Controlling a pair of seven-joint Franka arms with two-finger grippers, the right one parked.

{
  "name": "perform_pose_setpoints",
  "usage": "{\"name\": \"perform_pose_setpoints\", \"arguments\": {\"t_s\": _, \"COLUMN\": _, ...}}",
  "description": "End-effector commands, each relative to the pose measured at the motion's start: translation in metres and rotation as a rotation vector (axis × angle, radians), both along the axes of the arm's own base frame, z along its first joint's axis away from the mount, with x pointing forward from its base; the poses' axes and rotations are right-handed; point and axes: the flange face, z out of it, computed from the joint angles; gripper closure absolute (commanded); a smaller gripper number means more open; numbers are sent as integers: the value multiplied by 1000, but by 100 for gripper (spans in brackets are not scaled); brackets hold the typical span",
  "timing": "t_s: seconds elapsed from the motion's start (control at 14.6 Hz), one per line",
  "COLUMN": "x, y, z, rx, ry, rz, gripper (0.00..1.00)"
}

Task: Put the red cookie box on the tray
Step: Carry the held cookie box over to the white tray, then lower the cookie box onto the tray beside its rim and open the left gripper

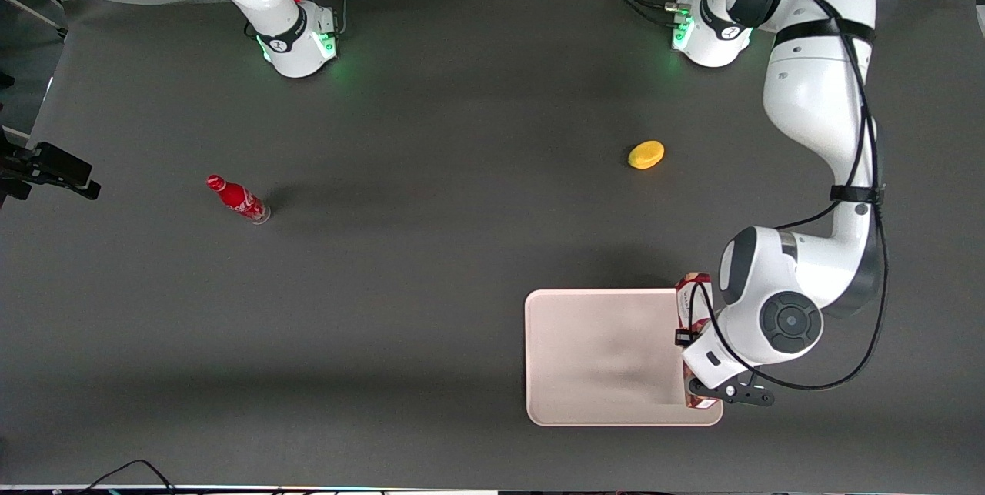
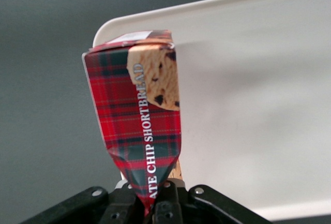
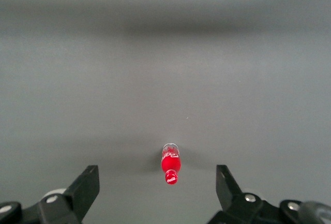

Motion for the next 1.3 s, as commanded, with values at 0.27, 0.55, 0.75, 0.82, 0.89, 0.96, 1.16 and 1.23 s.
{"name": "perform_pose_setpoints", "arguments": {"t_s": 0.27, "x": 15, "y": 20, "z": -22, "rx": -46, "ry": -30, "rz": 102, "gripper": 100}}
{"name": "perform_pose_setpoints", "arguments": {"t_s": 0.55, "x": 15, "y": 20, "z": -24, "rx": -47, "ry": -40, "rz": 103, "gripper": 75}}
{"name": "perform_pose_setpoints", "arguments": {"t_s": 0.75, "x": 13, "y": 26, "z": -23, "rx": -53, "ry": -69, "rz": 102, "gripper": 0}}
{"name": "perform_pose_setpoints", "arguments": {"t_s": 0.82, "x": 11, "y": 31, "z": -18, "rx": -61, "ry": -78, "rz": 114, "gripper": 0}}
{"name": "perform_pose_setpoints", "arguments": {"t_s": 0.89, "x": 9, "y": 32, "z": -10, "rx": -63, "ry": -81, "rz": 118, "gripper": 0}}
{"name": "perform_pose_setpoints", "arguments": {"t_s": 0.96, "x": 8, "y": 33, "z": 8, "rx": -69, "ry": -86, "rz": 119, "gripper": 0}}
{"name": "perform_pose_setpoints", "arguments": {"t_s": 1.16, "x": -8, "y": 48, "z": 62, "rx": -82, "ry": -106, "rz": 130, "gripper": 0}}
{"name": "perform_pose_setpoints", "arguments": {"t_s": 1.23, "x": -14, "y": 49, "z": 81, "rx": -98, "ry": -112, "rz": 138, "gripper": 0}}
